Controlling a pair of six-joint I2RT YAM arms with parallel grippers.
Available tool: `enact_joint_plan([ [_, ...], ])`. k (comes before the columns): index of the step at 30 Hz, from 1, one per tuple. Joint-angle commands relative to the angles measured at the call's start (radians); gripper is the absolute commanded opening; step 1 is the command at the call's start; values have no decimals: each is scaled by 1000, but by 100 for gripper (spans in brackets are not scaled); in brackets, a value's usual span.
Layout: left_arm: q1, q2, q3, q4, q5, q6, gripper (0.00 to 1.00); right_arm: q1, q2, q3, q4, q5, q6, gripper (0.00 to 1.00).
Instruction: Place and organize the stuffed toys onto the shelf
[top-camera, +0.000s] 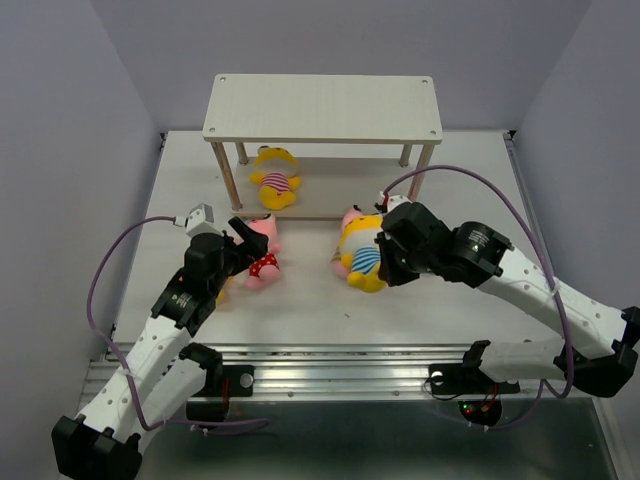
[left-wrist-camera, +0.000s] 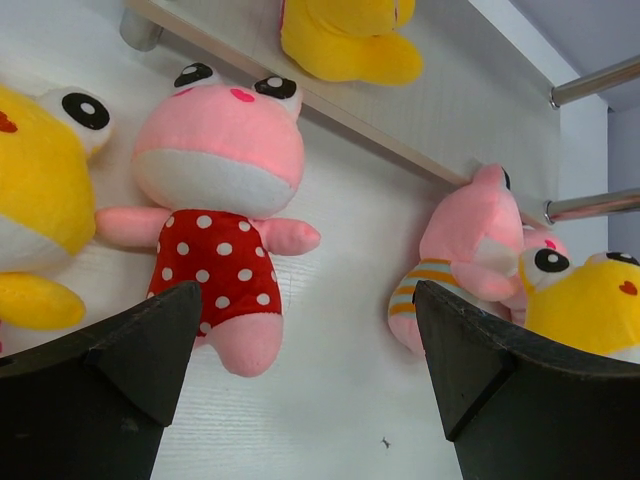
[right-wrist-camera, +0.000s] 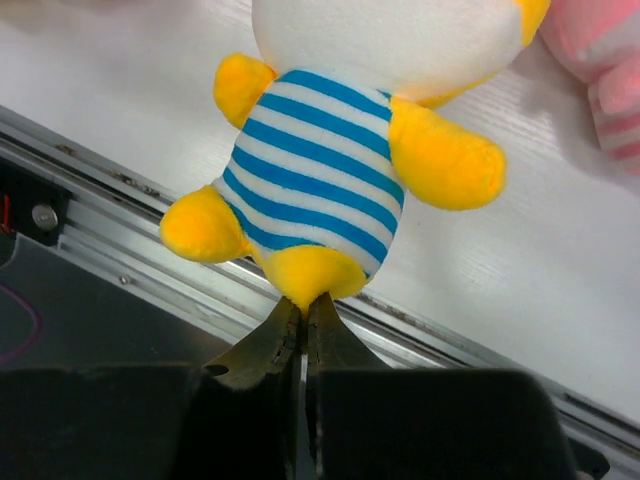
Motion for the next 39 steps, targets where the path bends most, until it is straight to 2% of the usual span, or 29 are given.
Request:
enact_joint_plan([
  [1, -6, -11, 3, 41, -8, 6, 99, 5, 2, 34, 229, 44, -74, 1],
  [9, -6, -24, 1, 36, -16, 1, 99, 5, 81, -98, 649, 248, -49, 1],
  [16, -5, -33, -2, 21, -23, -7, 99, 5, 218, -106, 808, 390, 23, 1],
  [22, -5, -44, -3, 11, -32, -13, 99, 5, 294, -109, 959, 483, 22, 1],
  [29, -5, -54, -3, 10, -35, -13, 99, -116, 426, -87, 1010, 266, 26, 1],
  [36, -5, -64, -6, 7, -40, -14, 99, -205, 472, -130, 1143, 59, -144, 1],
  [39, -5, -61, -6, 8, -43, -14, 99, -245, 476, -141, 1148, 13, -149, 1],
])
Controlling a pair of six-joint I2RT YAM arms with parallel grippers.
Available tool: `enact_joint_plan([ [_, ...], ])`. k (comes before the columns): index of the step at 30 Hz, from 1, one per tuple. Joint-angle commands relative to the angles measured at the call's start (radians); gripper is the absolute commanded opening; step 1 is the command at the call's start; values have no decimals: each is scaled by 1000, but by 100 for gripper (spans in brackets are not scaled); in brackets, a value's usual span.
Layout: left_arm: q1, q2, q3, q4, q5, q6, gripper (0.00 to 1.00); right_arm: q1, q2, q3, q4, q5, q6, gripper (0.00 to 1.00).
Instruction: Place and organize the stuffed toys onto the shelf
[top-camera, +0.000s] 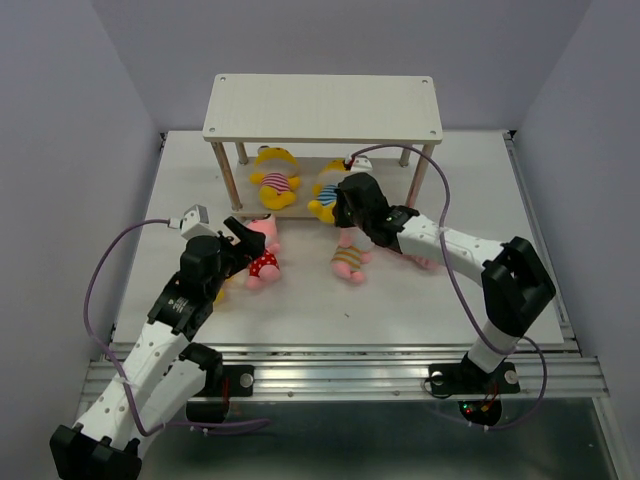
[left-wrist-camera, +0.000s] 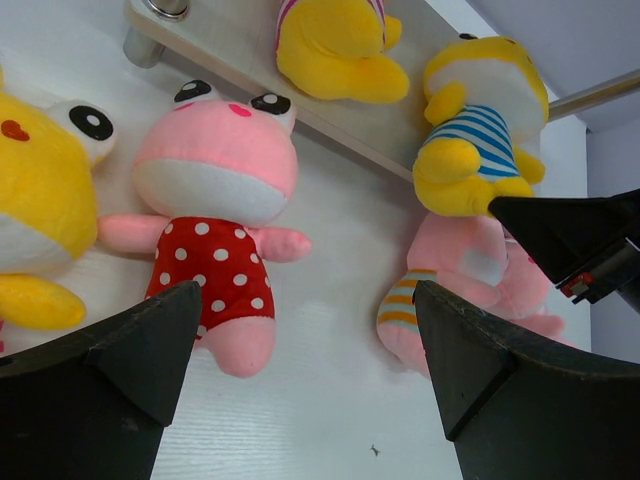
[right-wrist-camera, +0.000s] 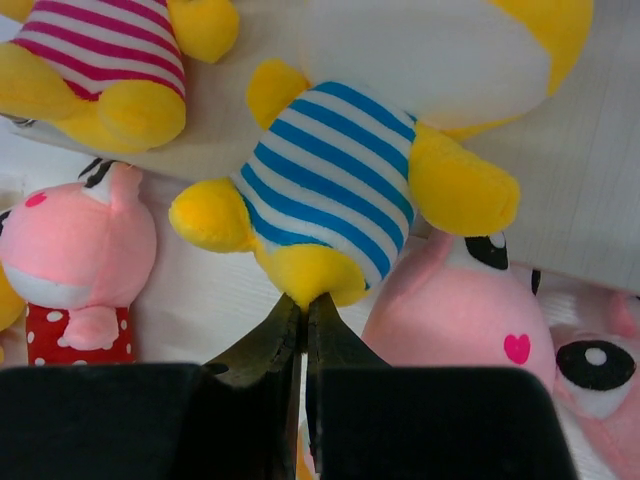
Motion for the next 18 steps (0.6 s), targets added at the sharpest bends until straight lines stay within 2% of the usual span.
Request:
enact_joint_plan([
  [1, -4, -16, -6, 13, -24, 2, 99, -37, -17, -13, 132, -119, -62, 1],
  [6, -4, -8, -2, 13, -23, 5, 99, -68, -17, -36, 158, -231, -108, 1],
  [12, -6, -6, -5, 13, -23, 5, 99, -111, -2, -38, 158, -259, -109, 1],
  [18, -4, -3, -3, 11, -26, 4, 99, -120, 33, -22, 160, -288, -106, 5],
])
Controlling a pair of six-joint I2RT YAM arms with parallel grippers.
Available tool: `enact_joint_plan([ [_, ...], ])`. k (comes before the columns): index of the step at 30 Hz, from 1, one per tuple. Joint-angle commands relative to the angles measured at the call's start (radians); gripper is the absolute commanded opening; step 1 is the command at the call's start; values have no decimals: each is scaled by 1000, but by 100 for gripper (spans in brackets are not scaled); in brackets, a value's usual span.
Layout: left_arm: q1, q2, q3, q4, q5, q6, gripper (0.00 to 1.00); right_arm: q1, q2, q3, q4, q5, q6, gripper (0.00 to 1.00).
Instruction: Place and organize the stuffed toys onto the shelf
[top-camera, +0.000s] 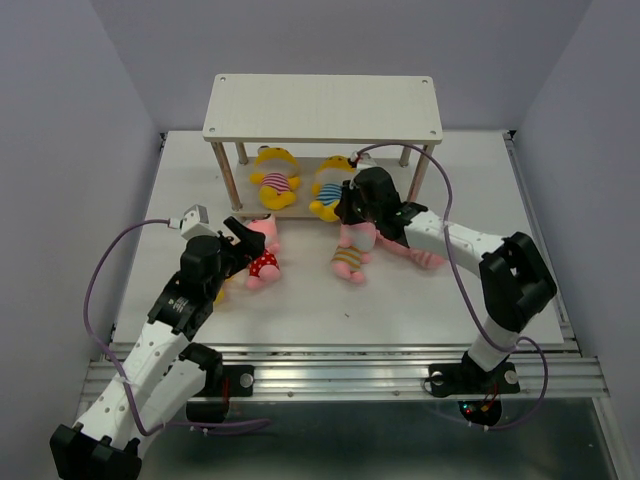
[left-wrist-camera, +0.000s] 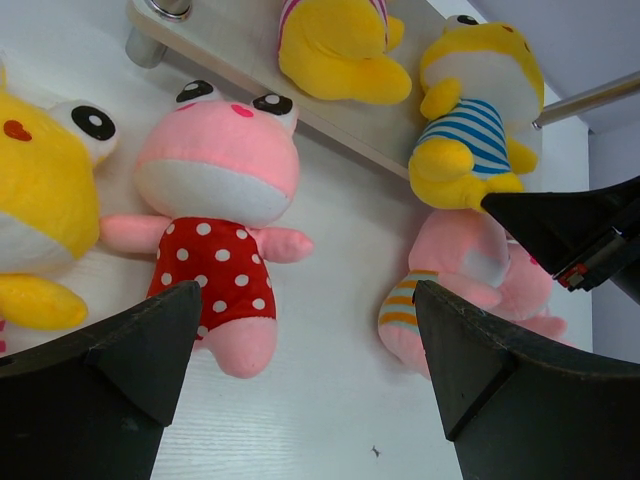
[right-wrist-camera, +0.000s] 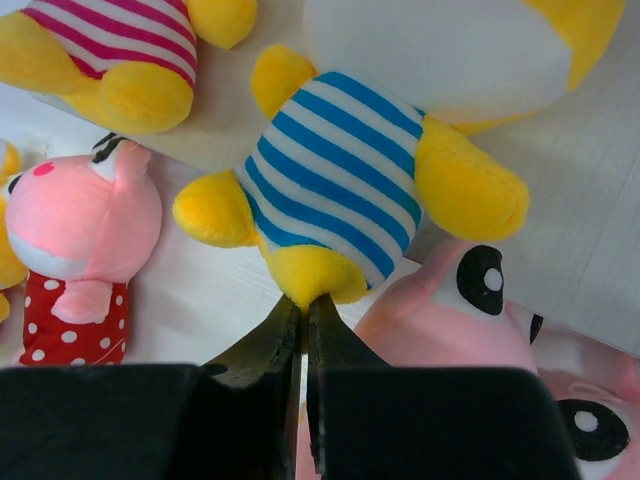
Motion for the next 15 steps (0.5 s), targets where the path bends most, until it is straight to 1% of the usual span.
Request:
enact_joint_plan([
  [1, -5, -5, -3, 11, -21, 5, 99, -9, 26, 25, 68, -47, -27, 7],
  [7, -5, -5, -5, 8, -24, 5, 99, -18, 41, 34, 90, -51, -39, 8],
  [9, -5, -5, -3, 8, -26, 3, 99, -18, 47, 42, 93, -91, -38, 7],
  [15, -5, -3, 0, 7, -24, 5, 99, -18, 70, 56, 116, -134, -41, 7],
])
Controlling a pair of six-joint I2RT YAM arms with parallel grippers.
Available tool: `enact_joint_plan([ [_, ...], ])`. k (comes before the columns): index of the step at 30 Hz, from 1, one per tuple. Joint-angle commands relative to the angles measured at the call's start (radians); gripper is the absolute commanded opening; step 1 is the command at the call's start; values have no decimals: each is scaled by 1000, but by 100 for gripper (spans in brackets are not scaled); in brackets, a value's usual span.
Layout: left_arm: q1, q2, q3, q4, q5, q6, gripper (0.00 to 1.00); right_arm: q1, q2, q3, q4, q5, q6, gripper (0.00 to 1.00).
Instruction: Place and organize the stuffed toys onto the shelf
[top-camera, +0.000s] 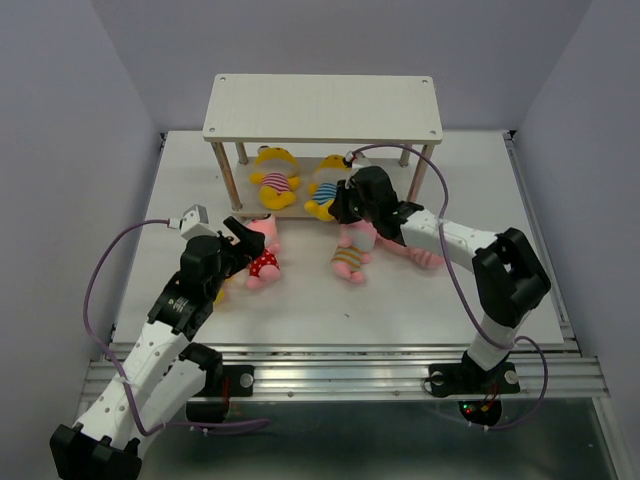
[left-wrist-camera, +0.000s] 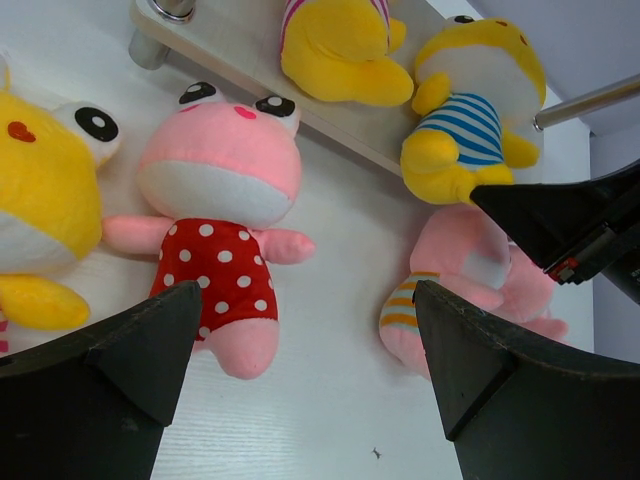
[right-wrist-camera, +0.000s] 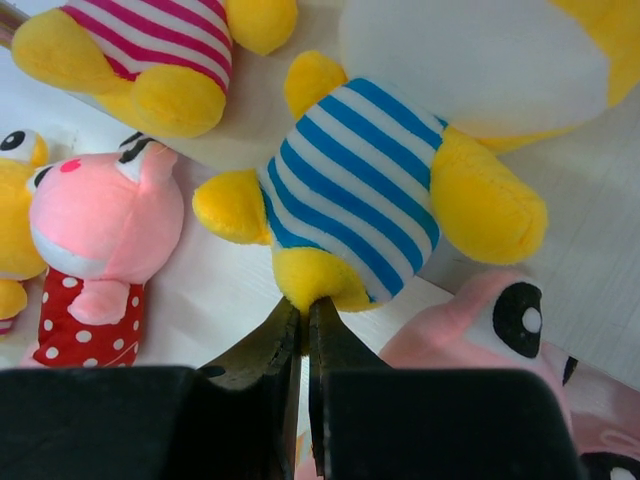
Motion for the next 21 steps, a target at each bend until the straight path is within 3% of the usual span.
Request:
enact_joint_plan([
  [1, -5, -4, 0, 7, -20, 5, 99, -6, 30, 48, 64, -50, -31, 7],
  [13, -5, -4, 0, 9, -21, 5, 99, -6, 8, 19, 104, -104, -72, 7],
  [21, -5, -1, 1, 9, -17, 8, 99, -15, -12, -24, 104, -50, -86, 6],
])
